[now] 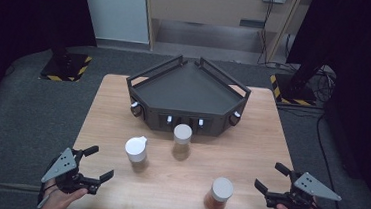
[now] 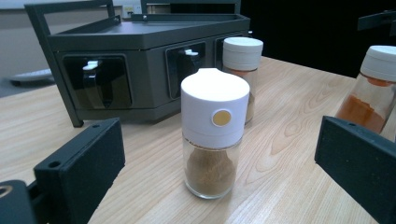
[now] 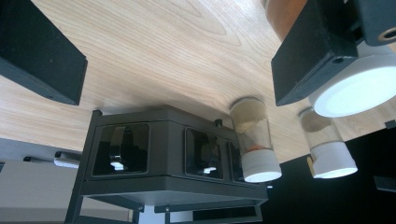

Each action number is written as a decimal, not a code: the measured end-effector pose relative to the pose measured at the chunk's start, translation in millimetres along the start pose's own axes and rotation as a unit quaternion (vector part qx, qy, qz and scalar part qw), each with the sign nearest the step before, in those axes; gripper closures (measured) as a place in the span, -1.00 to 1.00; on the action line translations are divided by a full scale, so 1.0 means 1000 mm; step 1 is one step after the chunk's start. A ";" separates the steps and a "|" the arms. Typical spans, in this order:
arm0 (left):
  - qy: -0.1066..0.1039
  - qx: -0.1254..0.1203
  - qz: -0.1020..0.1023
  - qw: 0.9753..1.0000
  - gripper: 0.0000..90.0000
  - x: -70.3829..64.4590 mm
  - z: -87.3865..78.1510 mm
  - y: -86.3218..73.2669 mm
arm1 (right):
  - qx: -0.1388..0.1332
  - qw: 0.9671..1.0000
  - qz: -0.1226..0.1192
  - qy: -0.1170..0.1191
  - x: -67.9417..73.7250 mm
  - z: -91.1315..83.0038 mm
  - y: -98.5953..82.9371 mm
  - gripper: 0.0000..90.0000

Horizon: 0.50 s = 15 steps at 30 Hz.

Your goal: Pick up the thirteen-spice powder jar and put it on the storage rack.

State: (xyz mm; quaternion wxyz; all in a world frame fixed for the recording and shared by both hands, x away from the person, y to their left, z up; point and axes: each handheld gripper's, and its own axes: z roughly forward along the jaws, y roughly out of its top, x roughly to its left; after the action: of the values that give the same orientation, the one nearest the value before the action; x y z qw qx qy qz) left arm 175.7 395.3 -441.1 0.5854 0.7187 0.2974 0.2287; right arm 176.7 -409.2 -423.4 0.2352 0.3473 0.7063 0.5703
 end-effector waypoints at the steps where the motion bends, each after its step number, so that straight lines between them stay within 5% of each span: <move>1: 0.000 0.000 0.000 1.000 -0.99 0.000 0.000 0.000 | 0.000 1.000 0.000 0.000 0.000 0.000 0.000 -0.91; 15: -0.001 -0.010 -0.002 1.000 -0.99 0.001 -0.002 -0.002 | -0.005 1.000 -0.006 0.005 0.000 -0.001 -0.001 -0.91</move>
State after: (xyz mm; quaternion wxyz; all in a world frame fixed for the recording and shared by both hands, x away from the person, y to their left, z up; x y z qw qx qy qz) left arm 174.9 397.9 -443.0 0.5935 0.7122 0.2962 0.2298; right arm 175.5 -409.6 -423.6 0.2364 0.3392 0.7065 0.5743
